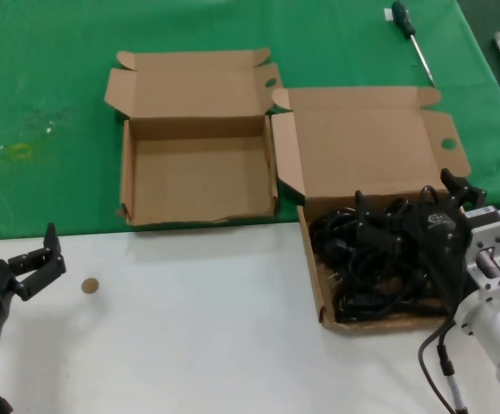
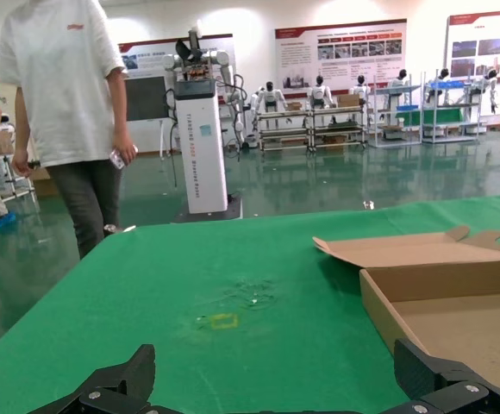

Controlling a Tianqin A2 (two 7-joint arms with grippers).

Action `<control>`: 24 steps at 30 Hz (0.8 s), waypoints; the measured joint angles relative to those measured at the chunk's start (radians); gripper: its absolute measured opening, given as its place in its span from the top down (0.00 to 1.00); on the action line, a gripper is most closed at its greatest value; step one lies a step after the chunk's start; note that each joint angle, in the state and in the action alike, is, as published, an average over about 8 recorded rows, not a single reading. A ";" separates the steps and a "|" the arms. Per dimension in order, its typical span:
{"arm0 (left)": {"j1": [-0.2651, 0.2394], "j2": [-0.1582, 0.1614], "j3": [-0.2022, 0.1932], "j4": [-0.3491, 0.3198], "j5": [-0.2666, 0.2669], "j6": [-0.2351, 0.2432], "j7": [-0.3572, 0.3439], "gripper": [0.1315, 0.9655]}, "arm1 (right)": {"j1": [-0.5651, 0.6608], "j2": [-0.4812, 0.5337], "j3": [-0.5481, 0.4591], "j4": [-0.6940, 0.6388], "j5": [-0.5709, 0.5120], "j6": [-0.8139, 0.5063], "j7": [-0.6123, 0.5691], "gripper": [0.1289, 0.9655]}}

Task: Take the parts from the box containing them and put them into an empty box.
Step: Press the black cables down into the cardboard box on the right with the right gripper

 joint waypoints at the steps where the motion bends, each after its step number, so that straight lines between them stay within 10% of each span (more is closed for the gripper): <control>1: 0.000 0.000 0.000 0.000 0.000 0.000 0.000 0.00 | 0.000 0.000 0.000 0.000 0.000 0.000 0.000 0.00; 24: 0.000 0.000 0.000 0.000 0.000 0.000 0.000 0.02 | 0.000 0.000 0.000 0.000 0.000 0.000 0.000 0.00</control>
